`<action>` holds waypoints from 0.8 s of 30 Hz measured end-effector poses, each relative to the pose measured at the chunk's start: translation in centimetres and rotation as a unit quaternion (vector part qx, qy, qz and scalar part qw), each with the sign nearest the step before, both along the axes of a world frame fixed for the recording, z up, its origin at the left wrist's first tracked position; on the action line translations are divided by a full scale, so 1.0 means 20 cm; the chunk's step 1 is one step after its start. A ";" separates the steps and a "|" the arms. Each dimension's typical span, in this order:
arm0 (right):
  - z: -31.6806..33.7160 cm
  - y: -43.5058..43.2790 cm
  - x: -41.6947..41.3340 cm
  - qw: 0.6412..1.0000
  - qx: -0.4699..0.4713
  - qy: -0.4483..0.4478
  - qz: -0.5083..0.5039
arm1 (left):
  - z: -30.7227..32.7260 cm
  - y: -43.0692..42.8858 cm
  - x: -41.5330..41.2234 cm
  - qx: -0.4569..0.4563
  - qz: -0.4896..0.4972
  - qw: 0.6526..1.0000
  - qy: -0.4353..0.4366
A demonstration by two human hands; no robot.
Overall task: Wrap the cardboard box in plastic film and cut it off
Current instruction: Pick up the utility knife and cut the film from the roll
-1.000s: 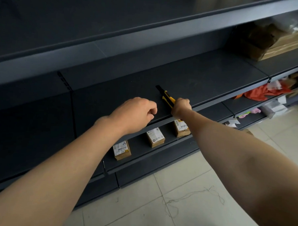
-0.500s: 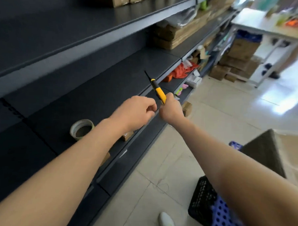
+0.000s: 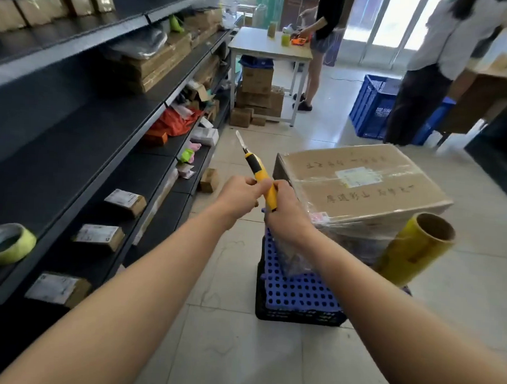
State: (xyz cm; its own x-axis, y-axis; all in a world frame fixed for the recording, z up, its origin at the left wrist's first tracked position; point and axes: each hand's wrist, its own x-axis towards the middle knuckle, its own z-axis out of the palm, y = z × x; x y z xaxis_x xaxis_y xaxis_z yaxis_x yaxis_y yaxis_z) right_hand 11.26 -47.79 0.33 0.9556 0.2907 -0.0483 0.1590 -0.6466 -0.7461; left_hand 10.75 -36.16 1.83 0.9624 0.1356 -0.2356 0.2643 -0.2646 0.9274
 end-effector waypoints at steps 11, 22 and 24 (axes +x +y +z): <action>0.05 -1.21 0.26 0.994 -0.084 -0.015 0.070 | -0.13 -1.03 0.13 0.031 0.062 0.997 0.028; -0.03 -1.65 0.34 0.945 -0.324 -0.015 0.052 | -0.34 -1.42 0.02 0.110 -0.004 0.991 0.081; -0.06 -1.66 0.32 0.926 -0.369 0.002 0.074 | -0.40 -1.45 -0.01 0.106 -0.011 0.990 0.092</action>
